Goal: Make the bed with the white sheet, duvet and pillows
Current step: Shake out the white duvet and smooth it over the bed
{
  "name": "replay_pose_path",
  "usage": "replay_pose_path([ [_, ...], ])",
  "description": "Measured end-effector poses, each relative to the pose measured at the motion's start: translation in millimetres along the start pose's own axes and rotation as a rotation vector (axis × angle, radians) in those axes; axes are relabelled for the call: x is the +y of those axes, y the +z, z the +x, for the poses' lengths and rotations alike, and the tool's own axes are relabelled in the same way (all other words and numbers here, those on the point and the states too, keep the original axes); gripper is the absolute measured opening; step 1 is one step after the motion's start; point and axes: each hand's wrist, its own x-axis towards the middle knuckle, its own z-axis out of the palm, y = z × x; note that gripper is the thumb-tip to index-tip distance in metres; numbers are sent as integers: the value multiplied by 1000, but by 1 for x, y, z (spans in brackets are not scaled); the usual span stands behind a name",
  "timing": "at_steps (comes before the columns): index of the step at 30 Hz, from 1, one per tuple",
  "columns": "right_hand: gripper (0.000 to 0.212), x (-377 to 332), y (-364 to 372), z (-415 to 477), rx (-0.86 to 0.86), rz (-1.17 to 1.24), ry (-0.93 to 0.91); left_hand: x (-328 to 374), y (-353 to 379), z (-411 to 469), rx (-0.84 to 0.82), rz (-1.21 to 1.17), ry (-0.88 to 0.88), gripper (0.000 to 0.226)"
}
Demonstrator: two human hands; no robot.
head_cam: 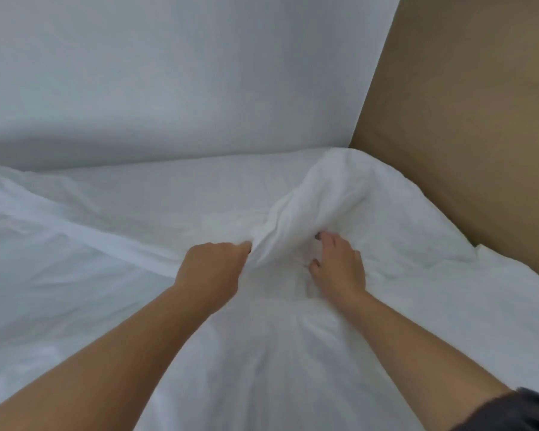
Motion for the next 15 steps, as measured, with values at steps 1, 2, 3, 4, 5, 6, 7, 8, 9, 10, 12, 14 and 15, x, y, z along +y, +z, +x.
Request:
replay_pose_path([
  [1, 63, -2, -13, -10, 134, -65, -43, 7, -9, -17, 10, -17, 53, 40],
  [2, 78, -5, -27, -18, 250, -129, -103, 14, -18, -35, 10, -22, 112, 45],
  [3, 90, -8, -43, -25, 299, -187, -198, 19, -26, -54, 2, -14, 168, 49],
  [4, 95, -12, -60, -33, 225, -272, -317, 22, -34, -73, -9, -3, 212, 52],
  [5, 92, -18, -77, -42, 91, -388, -470, 25, -42, -91, -26, 0, 244, 54],
  [6, 83, -24, -92, -54, -102, -517, -607, 26, -49, -109, -43, 1, 268, 56],
  [7, 69, -31, -108, -69, -294, -639, -701, 28, -56, -125, -65, 8, 292, 58],
  [8, 52, -36, -122, -86, -399, -737, -777, 30, -64, -141, -86, 17, 313, 61],
  [9, 37, -41, -136, -102, -431, -796, -822, 33, -71, -156, -99, 25, 325, 66],
  [10, 29, -43, -149, -117, -435, -826, -836, 36, -77, -170, -100, 26, 324, 71],
  [12, 33, -41, -181, -144, -416, -847, -761, 43, -90, -195, -66, 24, 281, 76],
  [14, 34, -38, -216, -173, -342, -868, -644, 48, -103, -215, -9, 29, 224, 79],
  [15, 27, -36, -231, -188, -302, -903, -564, 52, -108, -224, 29, 33, 208, 79],
])
